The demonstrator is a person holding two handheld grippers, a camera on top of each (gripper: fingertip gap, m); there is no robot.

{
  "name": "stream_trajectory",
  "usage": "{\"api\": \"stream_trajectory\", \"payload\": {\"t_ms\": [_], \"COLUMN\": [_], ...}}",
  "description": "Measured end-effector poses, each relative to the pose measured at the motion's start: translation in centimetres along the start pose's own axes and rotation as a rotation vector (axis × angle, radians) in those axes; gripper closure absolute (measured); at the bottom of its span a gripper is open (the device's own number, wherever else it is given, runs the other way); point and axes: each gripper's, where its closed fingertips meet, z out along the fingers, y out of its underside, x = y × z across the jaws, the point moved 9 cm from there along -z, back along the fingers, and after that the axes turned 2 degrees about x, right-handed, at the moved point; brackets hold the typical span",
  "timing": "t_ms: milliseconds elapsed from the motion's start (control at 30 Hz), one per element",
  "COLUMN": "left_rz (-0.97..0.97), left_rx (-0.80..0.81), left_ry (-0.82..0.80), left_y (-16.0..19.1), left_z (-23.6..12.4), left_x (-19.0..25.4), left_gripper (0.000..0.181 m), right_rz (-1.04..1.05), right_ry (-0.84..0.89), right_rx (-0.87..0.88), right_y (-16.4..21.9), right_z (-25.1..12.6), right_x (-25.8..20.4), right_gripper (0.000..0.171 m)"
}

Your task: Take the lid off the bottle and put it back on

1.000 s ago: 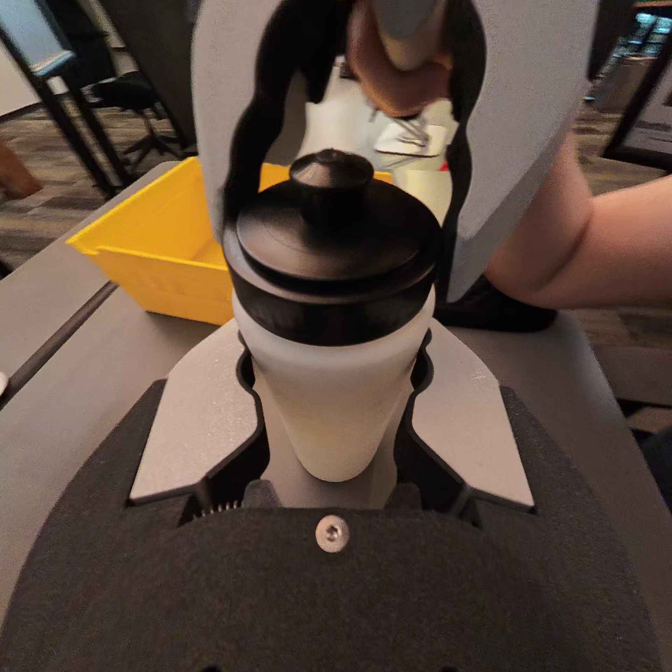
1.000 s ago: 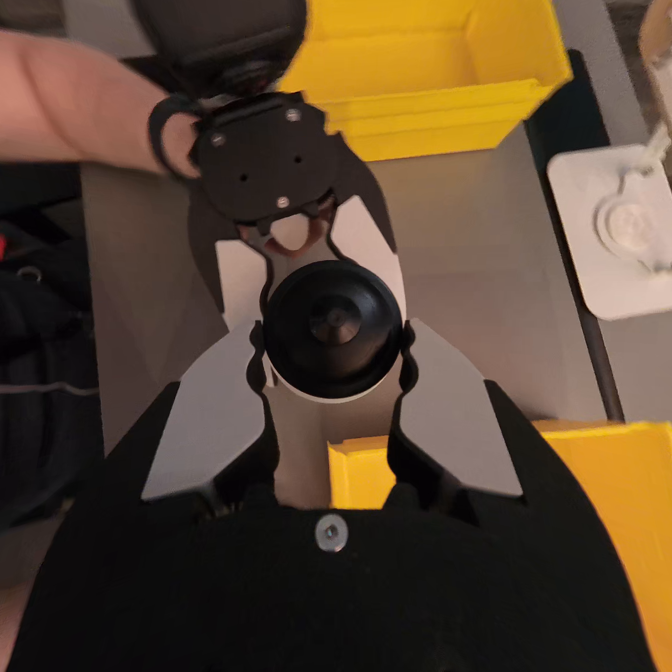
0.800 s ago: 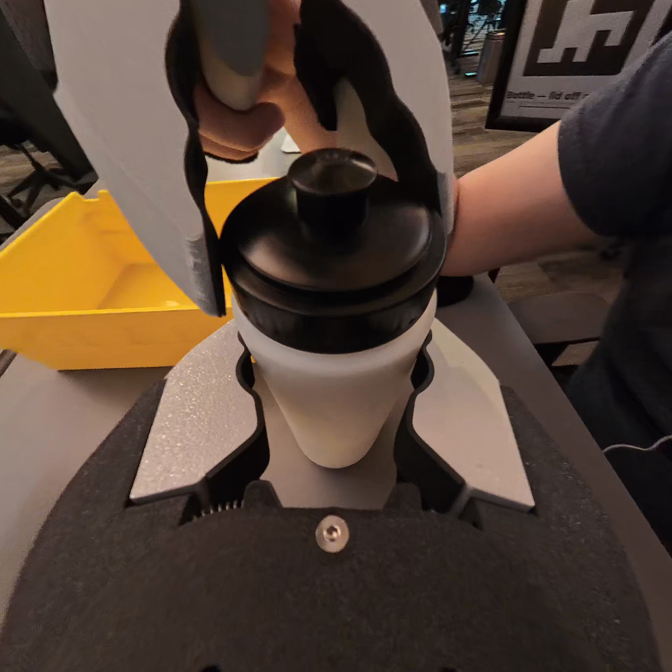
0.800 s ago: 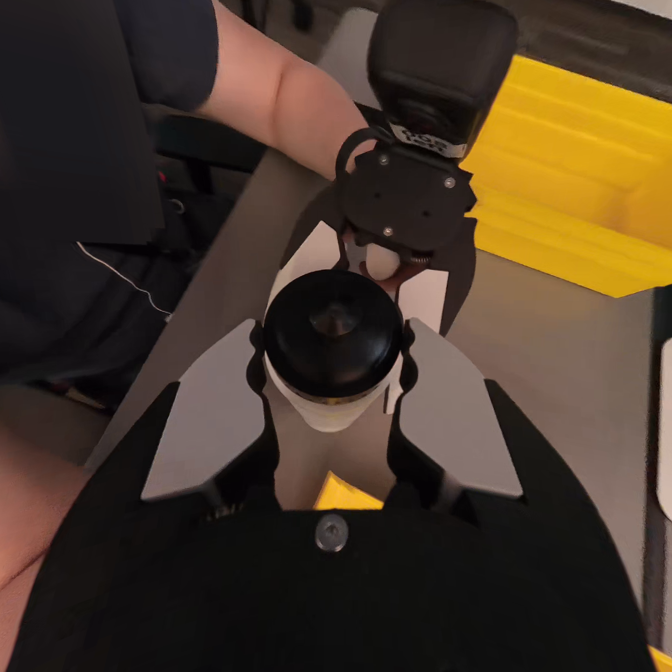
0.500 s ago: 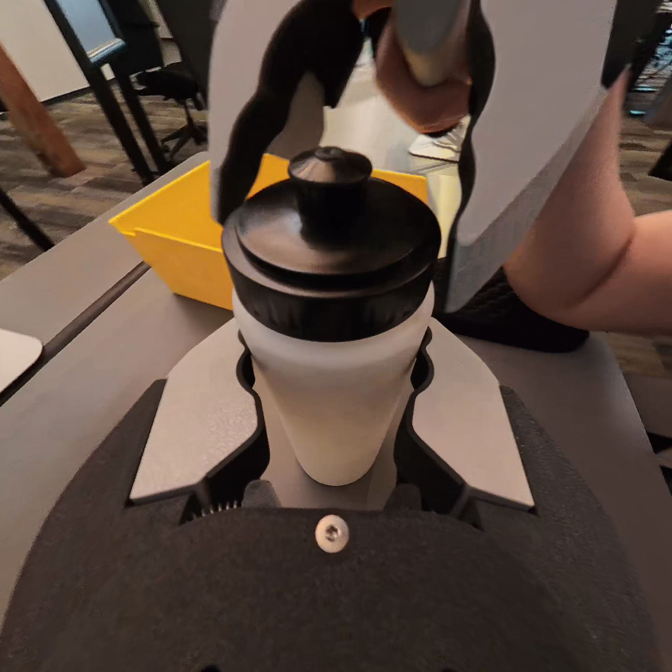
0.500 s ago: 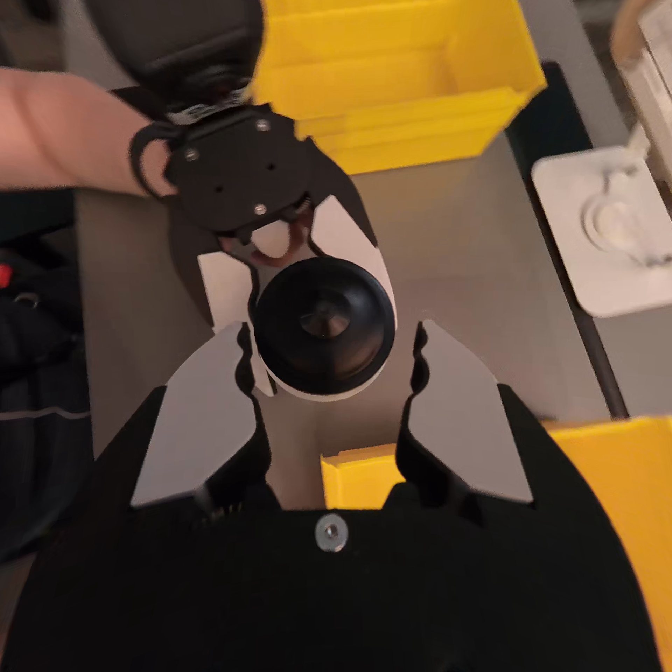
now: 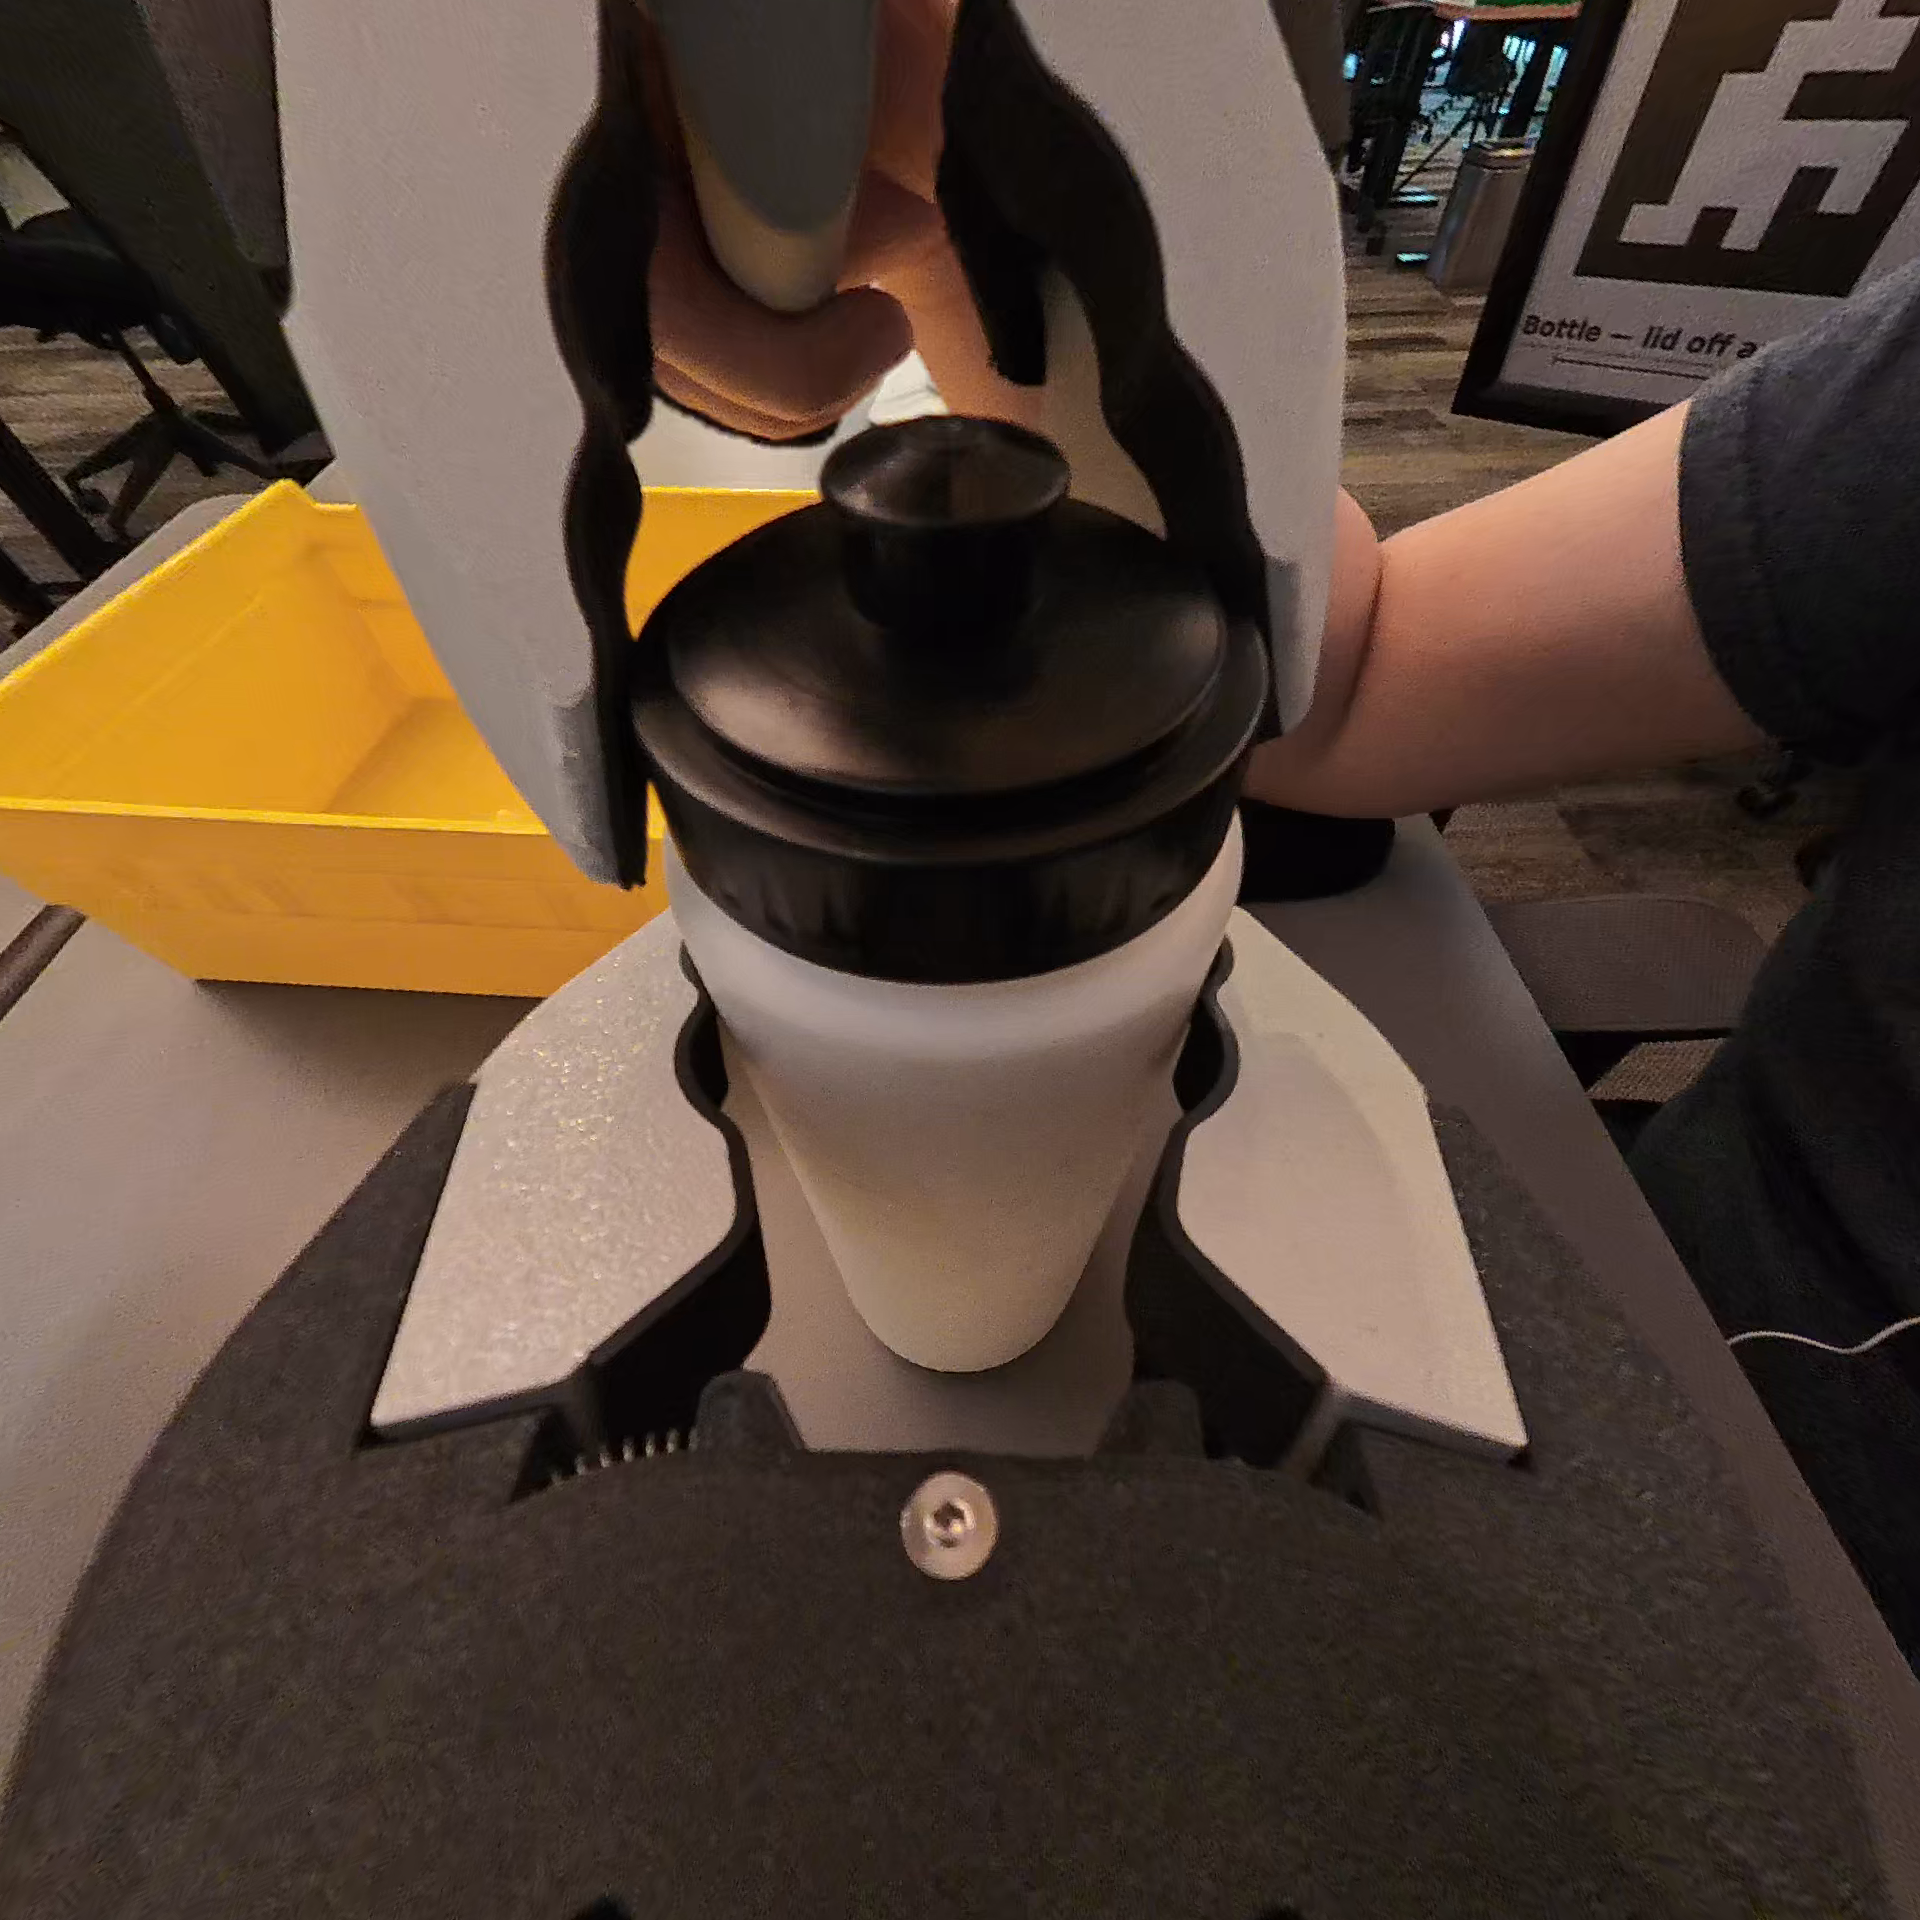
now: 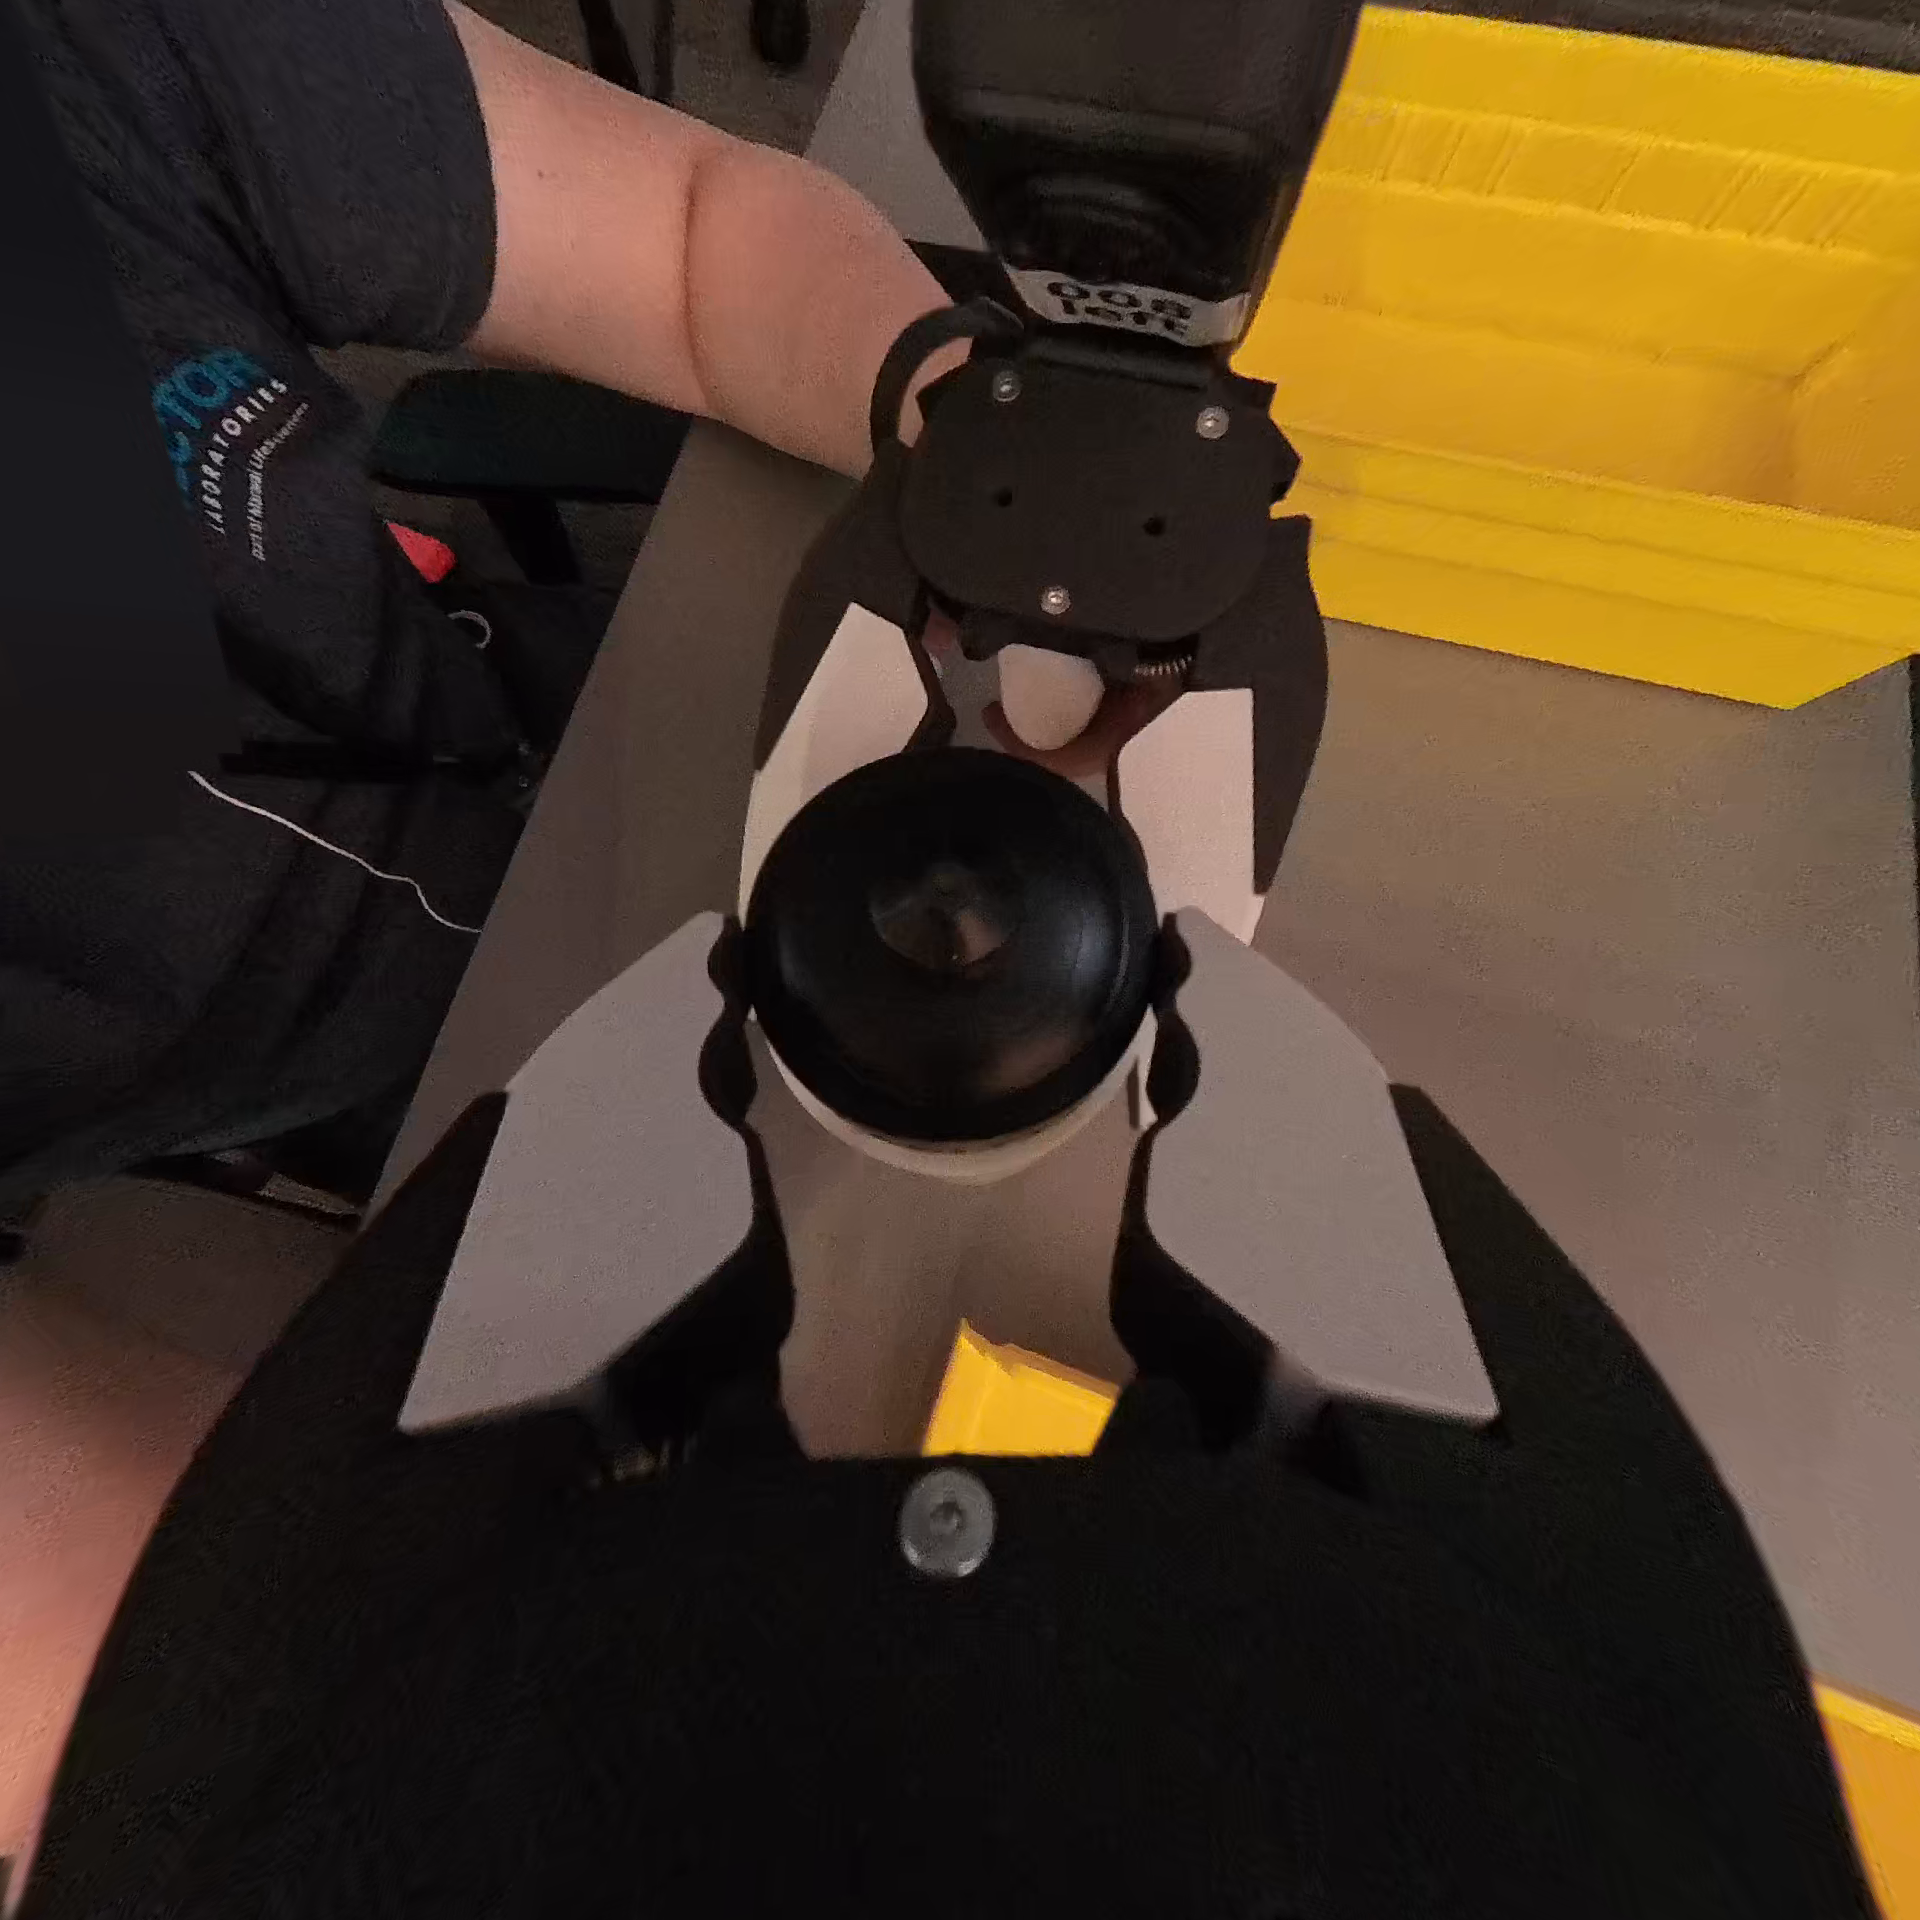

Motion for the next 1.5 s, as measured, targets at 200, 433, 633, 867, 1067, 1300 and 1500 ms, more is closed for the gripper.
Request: {"api": "stream_trajectory", "payload": {"t_ms": [200,433,633,867,1067,1300,1500], "left_rz": [-0.065,-0.078,0.014,-0.034,-0.087,-0.018,-0.046], "left_rx": [0.001,-0.022,-0.017,-0.007,-0.023,-0.031,-0.028], "left_ry": [-0.232,-0.277,0.021,-0.122,-0.27,-0.062,-0.07], "left_y": [0.2,0.2,0.1,0.2,0.2,0.0,0.0], "left_z": [-0.6,-0.9,-0.4,-0.6,-0.9,-0.4,-0.3], "left_x": [-1.9,-2.2,-0.2,-1.4,-2.2,-0.7,-0.7], "left_gripper": [0.095,0.095,0.095,0.095,0.095,0.095,0.095], "right_rz": [0.267,0.373,0.013,0.139,0.382,0.135,0.015], "right_ry": [0.342,0.511,0.172,0.25,0.526,0.281,0.085], "right_rx": [-0.059,-0.141,-0.086,-0.045,-0.144,-0.142,0.007], "right_y": [-0.9,-1.5,-0.9,-0.8,-1.7,-1.2,0.0], "right_z": [0.1,1.1,0.6,0.2,1.3,0.8,0.4], "right_x": [1.2,1.0,-0.7,0.6,0.9,-0.3,0.5], "right_gripper": [0.085,0.097,0.097,0.089,0.096,0.096,0.096]}}
